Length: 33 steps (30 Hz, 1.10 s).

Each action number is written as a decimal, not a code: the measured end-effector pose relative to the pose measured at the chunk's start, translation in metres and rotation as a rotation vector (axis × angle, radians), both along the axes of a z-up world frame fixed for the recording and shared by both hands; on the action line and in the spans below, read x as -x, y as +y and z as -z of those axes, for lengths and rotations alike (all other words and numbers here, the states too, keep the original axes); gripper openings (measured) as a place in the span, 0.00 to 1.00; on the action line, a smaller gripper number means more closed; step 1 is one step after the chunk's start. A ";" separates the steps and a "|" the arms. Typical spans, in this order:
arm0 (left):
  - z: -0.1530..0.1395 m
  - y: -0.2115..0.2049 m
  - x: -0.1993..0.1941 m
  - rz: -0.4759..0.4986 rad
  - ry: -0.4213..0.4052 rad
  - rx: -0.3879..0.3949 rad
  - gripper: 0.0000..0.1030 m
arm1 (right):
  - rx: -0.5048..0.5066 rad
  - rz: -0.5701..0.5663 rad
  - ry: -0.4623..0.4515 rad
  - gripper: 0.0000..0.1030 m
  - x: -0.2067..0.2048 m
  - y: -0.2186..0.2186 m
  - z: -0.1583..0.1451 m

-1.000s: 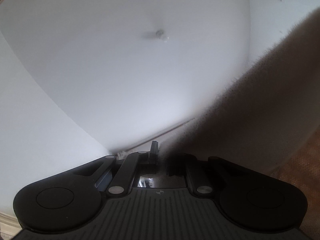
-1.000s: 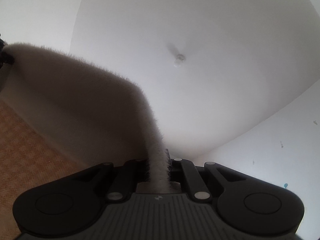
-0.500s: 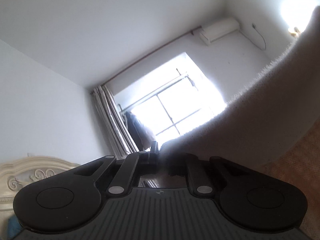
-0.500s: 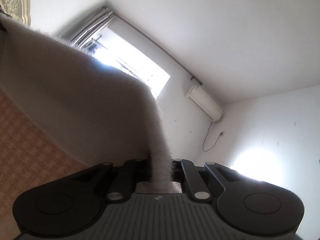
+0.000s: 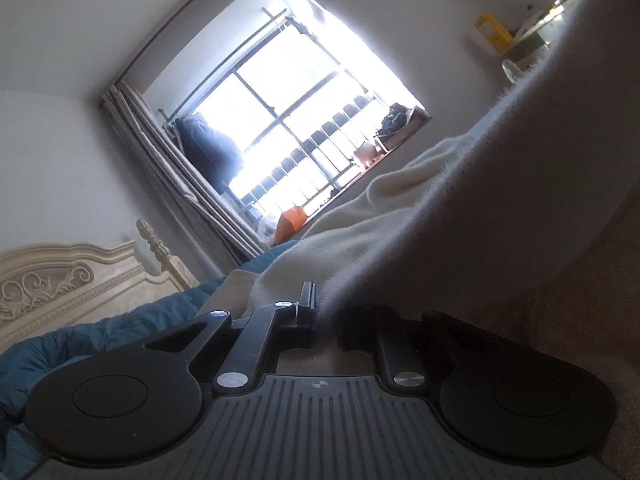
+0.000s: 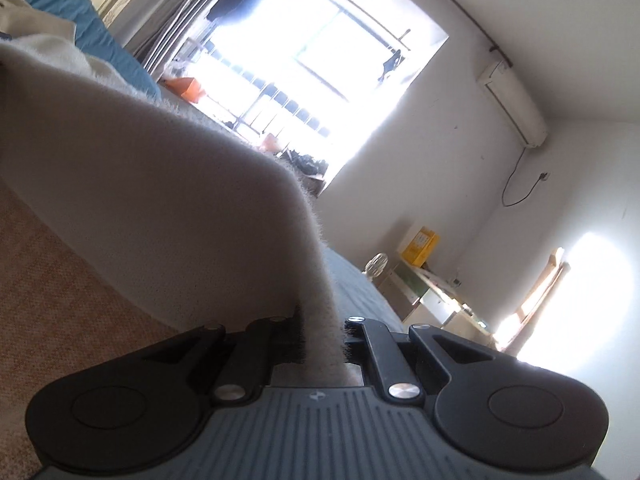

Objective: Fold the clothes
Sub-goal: 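Lay the cardigan flat on the bed with both grippers and release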

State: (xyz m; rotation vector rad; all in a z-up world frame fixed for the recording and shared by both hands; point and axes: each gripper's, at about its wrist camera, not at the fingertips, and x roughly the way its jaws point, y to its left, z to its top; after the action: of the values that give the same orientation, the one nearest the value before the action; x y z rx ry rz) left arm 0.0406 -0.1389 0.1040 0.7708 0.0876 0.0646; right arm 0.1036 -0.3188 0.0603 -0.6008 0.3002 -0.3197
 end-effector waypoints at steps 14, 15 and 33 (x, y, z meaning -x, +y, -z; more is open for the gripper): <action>-0.027 0.001 -0.075 0.026 0.090 -0.226 0.76 | -0.266 -0.039 0.224 0.84 -0.005 -0.048 0.043; -0.043 0.009 -0.084 0.036 0.127 -0.165 0.80 | -0.272 -0.054 0.224 0.95 -0.005 -0.049 0.039; -0.082 0.177 0.090 0.122 0.442 0.435 0.92 | -0.899 -0.043 0.289 1.00 0.144 -0.180 -0.062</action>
State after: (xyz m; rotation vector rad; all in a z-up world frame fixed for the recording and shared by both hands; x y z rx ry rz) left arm -0.0492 0.0384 0.1861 0.3433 0.4593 -0.2369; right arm -0.0405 -0.4991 0.1224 0.2390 0.6564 -0.0312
